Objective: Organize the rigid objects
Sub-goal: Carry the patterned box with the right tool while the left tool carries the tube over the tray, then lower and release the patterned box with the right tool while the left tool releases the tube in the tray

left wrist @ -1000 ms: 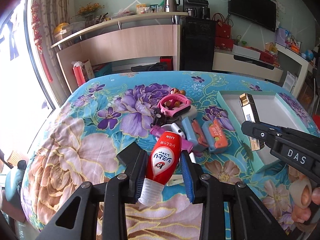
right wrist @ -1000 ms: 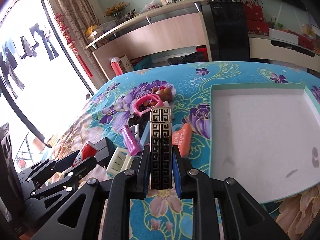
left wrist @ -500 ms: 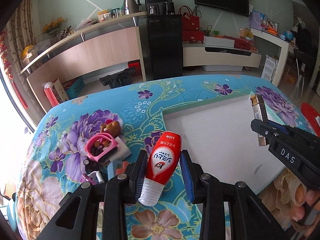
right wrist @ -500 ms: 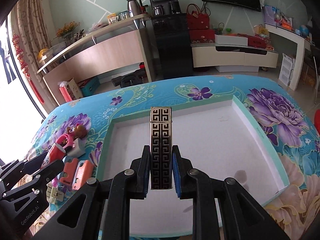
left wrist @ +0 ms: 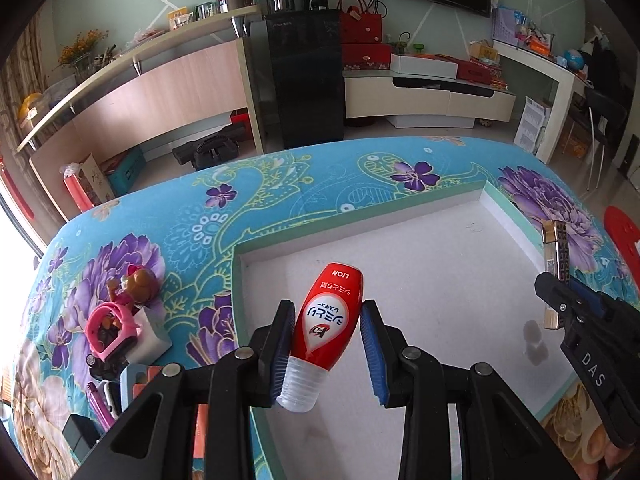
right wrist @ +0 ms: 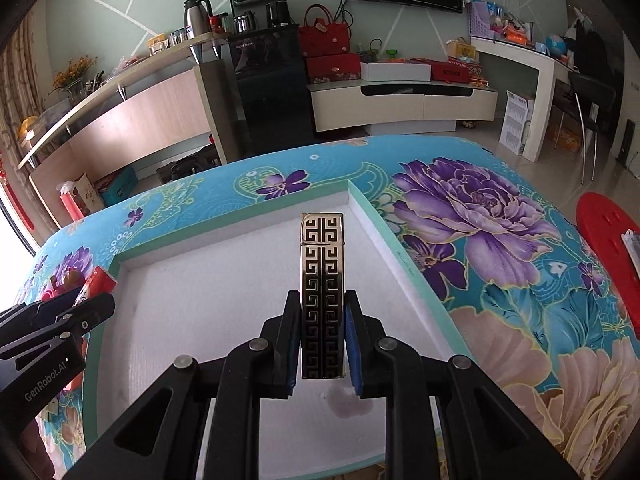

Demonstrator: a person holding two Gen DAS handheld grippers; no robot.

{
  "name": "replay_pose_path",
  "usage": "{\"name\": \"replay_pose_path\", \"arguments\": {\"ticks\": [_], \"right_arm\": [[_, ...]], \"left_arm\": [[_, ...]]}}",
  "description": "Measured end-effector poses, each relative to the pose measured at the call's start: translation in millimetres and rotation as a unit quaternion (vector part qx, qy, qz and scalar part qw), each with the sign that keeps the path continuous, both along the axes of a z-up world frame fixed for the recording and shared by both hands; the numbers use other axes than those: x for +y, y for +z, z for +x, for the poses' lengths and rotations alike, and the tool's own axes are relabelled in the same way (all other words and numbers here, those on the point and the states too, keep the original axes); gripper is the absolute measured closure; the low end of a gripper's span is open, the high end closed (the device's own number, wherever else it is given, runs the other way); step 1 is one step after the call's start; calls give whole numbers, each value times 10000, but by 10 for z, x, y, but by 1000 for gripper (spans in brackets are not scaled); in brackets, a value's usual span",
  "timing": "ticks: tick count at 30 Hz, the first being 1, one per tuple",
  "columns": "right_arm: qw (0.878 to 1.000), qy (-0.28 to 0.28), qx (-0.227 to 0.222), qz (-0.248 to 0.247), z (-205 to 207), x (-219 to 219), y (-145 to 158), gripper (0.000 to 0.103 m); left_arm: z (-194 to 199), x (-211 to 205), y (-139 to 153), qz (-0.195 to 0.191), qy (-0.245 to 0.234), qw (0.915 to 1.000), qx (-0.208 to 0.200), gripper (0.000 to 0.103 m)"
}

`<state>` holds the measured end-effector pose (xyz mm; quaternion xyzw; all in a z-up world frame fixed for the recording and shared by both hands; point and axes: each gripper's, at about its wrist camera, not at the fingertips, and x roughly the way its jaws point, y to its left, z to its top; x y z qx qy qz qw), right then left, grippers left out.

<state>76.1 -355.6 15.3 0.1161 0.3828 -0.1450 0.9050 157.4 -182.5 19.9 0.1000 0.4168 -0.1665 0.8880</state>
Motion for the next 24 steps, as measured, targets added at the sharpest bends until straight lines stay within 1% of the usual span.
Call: {"name": "replay_pose_path", "arguments": {"ticks": [6,12,15,20,22,24], "right_arm": [[9998,-54,171,21,16,-50,-92,82],[9988,-47,486,76,69,-51,-232,82],[9983,-47,573,119,84,-56,-269,82],[9981,-48,614,82,90,-51,-267,82],[9980,-66,620,82,92,-53,-259,82],[9980,-69,629,61,91,-47,-248,82]], "left_arm": [[25,-137,-155,54,-37,9999,108,67],[69,-191,-294,117,2,9996,242,66],[77,-210,-337,140,-5,9995,281,66],[89,-208,-370,166,56,9993,330,65],[89,-194,-354,185,102,9994,289,65],[95,-169,-324,170,141,9994,276,62]]}}
